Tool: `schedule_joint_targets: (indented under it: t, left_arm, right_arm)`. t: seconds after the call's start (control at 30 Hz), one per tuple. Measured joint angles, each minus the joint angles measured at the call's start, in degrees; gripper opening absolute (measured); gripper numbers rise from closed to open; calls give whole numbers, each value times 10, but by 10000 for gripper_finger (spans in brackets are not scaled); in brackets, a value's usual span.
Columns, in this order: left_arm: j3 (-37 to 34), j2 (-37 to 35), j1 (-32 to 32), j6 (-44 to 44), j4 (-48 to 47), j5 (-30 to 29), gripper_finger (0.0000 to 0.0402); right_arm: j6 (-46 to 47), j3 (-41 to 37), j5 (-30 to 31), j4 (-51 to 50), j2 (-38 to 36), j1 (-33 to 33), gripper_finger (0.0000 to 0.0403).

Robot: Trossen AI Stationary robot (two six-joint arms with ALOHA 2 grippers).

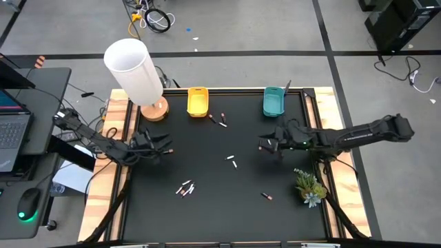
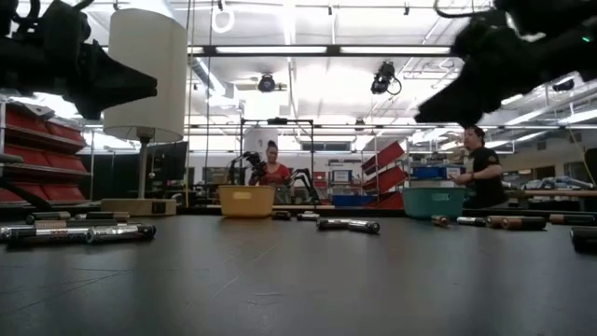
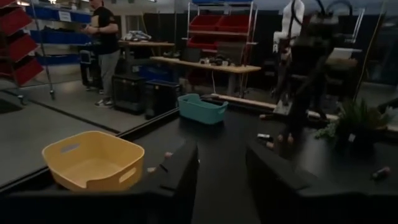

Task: Sort batteries
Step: Put the silver battery into the yellow bin

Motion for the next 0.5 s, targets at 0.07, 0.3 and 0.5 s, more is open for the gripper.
schedule_joint_targets:
  t: [0.07,0.3,0.5]
  left_arm:
    - [6,9,0,-5,-14,0,122]
    - [65,42,17,-33,-109,20,98]
    - [73,68,26,-40,-125,87,97]
  right_arm:
    - [-12,23,0,10,41,0,196]
    - [-31,79,0,83,168,-6,196]
    - [-25,159,9,82,254,-5,186]
